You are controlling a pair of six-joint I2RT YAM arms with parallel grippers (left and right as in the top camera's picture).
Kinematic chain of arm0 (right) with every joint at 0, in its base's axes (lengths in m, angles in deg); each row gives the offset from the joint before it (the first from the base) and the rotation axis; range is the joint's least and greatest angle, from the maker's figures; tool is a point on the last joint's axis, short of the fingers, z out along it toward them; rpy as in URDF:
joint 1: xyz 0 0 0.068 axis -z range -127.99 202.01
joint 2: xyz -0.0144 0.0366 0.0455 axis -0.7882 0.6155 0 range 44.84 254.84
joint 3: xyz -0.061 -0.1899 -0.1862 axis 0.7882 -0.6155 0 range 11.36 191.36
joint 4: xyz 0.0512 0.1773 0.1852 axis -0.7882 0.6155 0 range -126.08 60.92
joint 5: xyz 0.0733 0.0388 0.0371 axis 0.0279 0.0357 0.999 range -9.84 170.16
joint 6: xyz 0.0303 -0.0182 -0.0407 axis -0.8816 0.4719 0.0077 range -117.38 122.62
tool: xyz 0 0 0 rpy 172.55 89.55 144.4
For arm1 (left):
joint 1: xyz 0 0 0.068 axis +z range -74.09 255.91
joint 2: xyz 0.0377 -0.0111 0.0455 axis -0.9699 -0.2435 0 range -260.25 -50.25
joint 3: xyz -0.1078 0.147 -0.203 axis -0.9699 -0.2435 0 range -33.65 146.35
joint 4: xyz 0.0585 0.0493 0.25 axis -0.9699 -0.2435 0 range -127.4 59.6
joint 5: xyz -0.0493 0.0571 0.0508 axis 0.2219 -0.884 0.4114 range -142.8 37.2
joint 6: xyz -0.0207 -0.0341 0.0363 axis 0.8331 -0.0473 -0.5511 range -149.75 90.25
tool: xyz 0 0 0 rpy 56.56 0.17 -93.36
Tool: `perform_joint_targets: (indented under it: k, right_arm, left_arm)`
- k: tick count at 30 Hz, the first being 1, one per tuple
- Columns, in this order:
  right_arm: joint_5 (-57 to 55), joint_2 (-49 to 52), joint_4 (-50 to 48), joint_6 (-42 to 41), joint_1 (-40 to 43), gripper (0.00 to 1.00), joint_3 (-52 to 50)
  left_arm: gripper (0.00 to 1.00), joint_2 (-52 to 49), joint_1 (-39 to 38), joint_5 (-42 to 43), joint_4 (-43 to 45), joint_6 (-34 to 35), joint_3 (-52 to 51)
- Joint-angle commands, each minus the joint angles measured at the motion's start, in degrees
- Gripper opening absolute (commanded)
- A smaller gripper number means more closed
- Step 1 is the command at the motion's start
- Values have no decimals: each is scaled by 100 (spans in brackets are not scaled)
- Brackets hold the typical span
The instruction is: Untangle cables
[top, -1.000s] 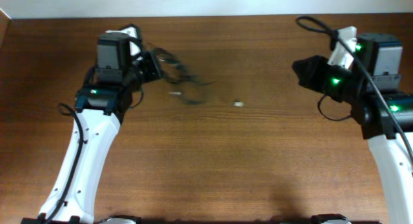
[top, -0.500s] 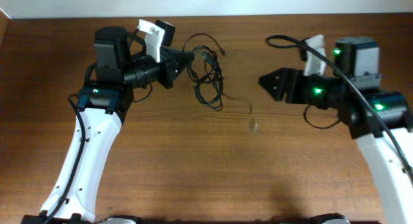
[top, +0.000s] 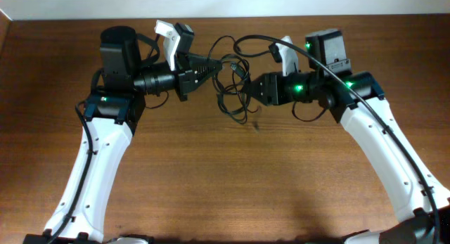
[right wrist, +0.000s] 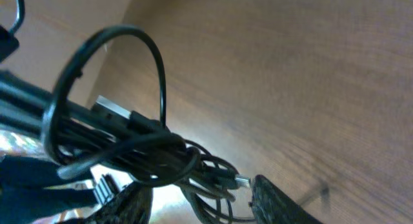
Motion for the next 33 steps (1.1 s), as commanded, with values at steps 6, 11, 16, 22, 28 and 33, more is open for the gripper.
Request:
perform_joint_targets:
  k: [6, 11, 16, 22, 28, 33]
  right_arm:
    - [1360, 44, -212, 509, -195, 4, 109]
    - [1187, 39, -44, 673, -190, 11, 109]
    - [17, 39, -118, 678, -190, 53, 109]
    - [-59, 39, -570, 675, -190, 48, 109]
    - [249, 85, -706, 671, -219, 46, 109]
    - [640, 240, -839, 695, -227, 49, 109]
  left_arm:
    - [0, 44, 181, -76, 11, 164, 11]
    - [0, 35, 240, -601, 107, 1259, 11]
    - [0, 35, 240, -214, 603, 2514, 11]
    - [0, 35, 240, 66, 761, 2892, 11]
    - [0, 35, 240, 140, 957, 3473, 11]
    - [0, 35, 240, 164, 1279, 3792, 11]
